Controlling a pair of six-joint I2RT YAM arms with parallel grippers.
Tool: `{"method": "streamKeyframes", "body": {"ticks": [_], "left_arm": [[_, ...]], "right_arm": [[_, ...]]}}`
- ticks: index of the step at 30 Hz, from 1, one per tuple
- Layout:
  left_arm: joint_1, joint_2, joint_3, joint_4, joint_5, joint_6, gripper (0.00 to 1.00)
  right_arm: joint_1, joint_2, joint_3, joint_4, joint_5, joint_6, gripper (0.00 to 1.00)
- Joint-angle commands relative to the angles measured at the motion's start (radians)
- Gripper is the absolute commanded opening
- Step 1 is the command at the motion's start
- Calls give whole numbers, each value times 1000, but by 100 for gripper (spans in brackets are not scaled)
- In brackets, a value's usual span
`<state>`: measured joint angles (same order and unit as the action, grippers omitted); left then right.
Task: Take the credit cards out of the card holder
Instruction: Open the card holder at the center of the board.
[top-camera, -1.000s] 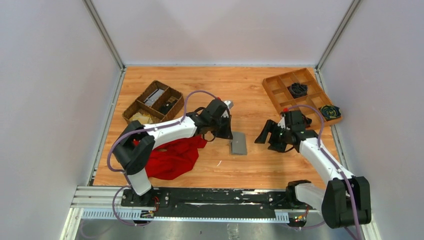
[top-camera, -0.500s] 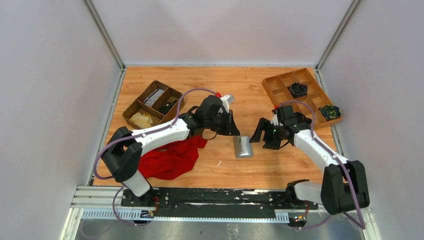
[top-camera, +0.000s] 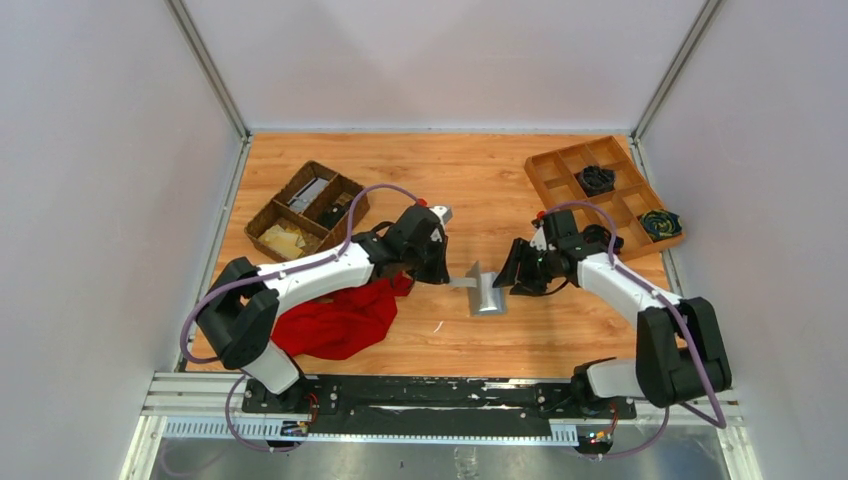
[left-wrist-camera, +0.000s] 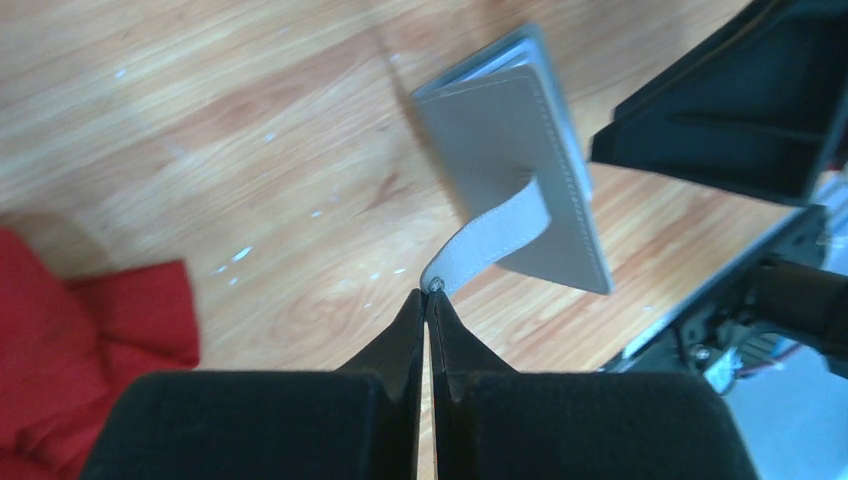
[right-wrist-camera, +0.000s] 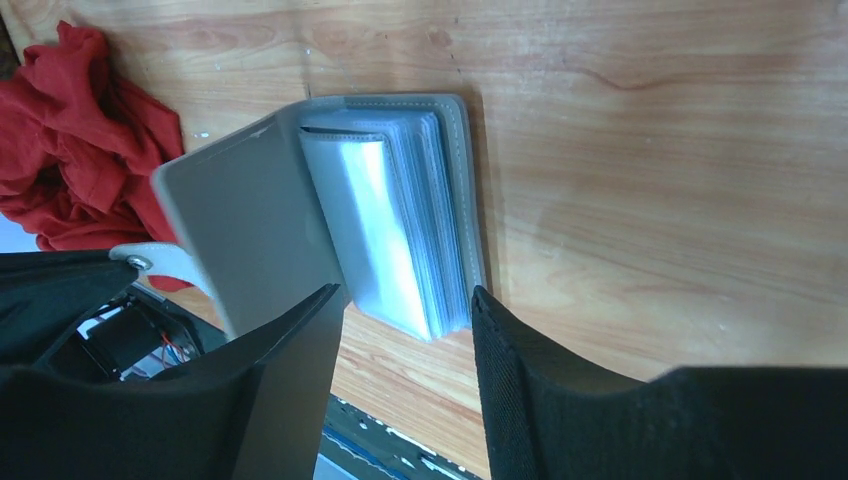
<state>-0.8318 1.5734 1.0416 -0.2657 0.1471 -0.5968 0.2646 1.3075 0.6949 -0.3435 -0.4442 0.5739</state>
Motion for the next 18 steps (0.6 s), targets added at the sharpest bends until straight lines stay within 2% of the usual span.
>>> {"method": "streamKeyframes", "body": {"ticks": [1,4,18], "left_arm": [[15,-40,-50,-85,-109,45,0],[16,-39,-61,-129,-178,65,0],[16,33,-104,-150,-270,79,0]], "right_arm": [[16,59,-3,64,-53,28,54],[16,87,-11,96,-82,32,51],[45,131,-32,187,-191,70,48]]}}
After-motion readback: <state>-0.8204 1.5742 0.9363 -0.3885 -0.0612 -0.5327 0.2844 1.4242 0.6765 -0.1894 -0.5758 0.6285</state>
